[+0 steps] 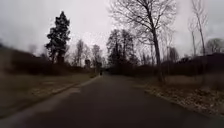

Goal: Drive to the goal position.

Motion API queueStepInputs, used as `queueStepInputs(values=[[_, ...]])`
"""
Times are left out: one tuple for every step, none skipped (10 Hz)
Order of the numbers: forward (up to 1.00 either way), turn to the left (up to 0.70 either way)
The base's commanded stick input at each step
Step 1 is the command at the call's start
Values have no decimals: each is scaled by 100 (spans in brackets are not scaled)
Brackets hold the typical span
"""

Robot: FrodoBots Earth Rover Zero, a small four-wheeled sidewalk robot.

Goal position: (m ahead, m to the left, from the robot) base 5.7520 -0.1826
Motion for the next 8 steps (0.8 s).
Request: queueStepInputs(values=[[45, 0], [45, 0], [45, 0], [45, 0], [45, 0], [45, 0], [45, 0], [45, 0]])
